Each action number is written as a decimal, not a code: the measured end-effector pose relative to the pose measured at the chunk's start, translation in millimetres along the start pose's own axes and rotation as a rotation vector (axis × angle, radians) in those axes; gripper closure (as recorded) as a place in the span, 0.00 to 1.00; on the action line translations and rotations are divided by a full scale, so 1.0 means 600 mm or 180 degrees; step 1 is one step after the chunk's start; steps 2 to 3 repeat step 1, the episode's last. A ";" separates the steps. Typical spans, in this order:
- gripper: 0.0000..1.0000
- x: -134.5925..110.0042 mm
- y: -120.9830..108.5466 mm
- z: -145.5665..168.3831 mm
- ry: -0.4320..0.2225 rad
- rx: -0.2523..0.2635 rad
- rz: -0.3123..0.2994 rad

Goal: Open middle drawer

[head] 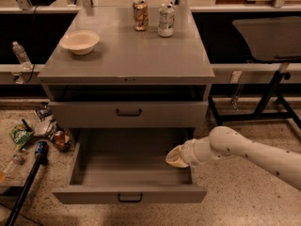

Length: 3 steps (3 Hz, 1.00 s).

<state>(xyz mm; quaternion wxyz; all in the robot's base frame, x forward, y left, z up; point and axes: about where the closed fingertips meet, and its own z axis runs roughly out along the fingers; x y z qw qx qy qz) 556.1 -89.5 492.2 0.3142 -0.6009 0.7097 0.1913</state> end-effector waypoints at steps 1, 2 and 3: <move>1.00 -0.019 -0.004 -0.074 -0.0399 0.0240 0.0102; 1.00 -0.019 -0.004 -0.074 -0.0399 0.0240 0.0102; 1.00 -0.019 -0.004 -0.074 -0.0399 0.0240 0.0102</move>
Offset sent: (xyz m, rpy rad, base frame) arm 0.0000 0.0000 0.0000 0.0000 0.0000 0.0000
